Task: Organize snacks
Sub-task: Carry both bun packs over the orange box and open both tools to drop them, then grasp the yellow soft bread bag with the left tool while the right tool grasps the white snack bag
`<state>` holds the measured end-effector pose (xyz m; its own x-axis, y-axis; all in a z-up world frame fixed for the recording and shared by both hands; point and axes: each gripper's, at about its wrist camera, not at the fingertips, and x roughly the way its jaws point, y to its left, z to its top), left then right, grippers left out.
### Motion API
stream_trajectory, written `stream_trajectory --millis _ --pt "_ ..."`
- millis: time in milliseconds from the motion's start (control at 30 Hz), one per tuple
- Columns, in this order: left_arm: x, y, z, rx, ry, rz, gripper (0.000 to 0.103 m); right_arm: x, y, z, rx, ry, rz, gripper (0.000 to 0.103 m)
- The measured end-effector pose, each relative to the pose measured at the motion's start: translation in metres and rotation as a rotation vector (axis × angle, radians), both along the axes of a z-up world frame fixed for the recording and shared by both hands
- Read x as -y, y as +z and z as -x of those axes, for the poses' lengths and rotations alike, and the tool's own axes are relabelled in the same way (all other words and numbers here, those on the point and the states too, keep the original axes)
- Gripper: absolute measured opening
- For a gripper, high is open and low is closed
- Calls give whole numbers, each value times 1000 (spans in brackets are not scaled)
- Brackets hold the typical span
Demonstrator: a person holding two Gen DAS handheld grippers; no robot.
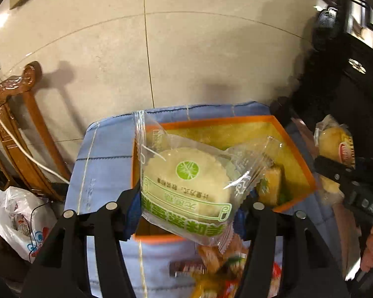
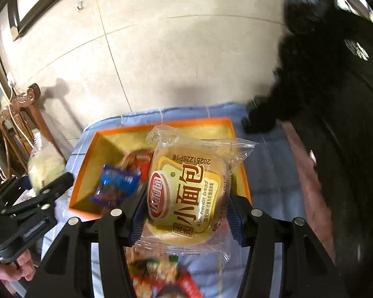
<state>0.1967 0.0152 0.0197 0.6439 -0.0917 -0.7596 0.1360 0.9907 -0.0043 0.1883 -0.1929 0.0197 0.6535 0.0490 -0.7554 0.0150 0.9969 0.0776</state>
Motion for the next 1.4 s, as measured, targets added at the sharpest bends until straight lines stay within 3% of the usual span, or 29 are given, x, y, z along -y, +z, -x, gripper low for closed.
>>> stream_trajectory --millis 133,167,200,233,367,467,667,800,900,1000,1133,1167,1200,1233,1267,1300,1333,1400 --pt "5 -13 -31 7 18 -27 60 -1 -3 -23 -2 29 59 58" --pt "7 -15 -34 6 17 -37 74 -2 -7 -28 -6 56 65 70" --pt "9 -17 -35 5 11 -50 99 0 -10 -31 -14 66 75 81" --pt "11 -20 -34 21 -6 -71 99 5 -12 -31 -9 69 83 100" --pt "15 -24 -22 30 -56 -143 99 23 -10 -24 0 50 32 99" --pt "10 -26 2 11 -120 -117 99 34 -9 4 18 90 11 99" --pt "-7 -47 99 19 -401 -84 99 13 -35 89 -35 424 110 99" --pt "-6 -93 155 -11 -574 -163 99 -29 -84 152 -108 741 199 99" --pt "2 -127 174 -4 -655 -243 99 -55 -116 174 -157 908 309 99" --pt "6 -151 173 -15 -724 -241 99 -68 -136 173 -148 976 401 99" --pt "8 -164 159 -37 -766 -168 99 -74 -152 149 -228 970 305 99" --pt "9 -168 153 -51 -779 -145 99 -70 -156 143 -255 962 272 97" --pt "10 -171 149 -64 -779 -131 99 -70 -161 137 -295 947 236 90" --pt "11 -176 144 -93 -769 -112 99 -71 -168 131 -339 911 239 56" --pt "12 -182 139 -137 -753 -83 83 -72 -170 131 -341 886 252 49" --pt "13 -190 137 -169 -724 -79 49 -72 -170 133 -335 864 253 48" --pt "12 -199 134 -184 -652 -104 40 -74 -170 138 -339 838 260 45" --pt "12 -200 136 -176 -613 -96 36 -76 -169 145 -353 783 294 36"
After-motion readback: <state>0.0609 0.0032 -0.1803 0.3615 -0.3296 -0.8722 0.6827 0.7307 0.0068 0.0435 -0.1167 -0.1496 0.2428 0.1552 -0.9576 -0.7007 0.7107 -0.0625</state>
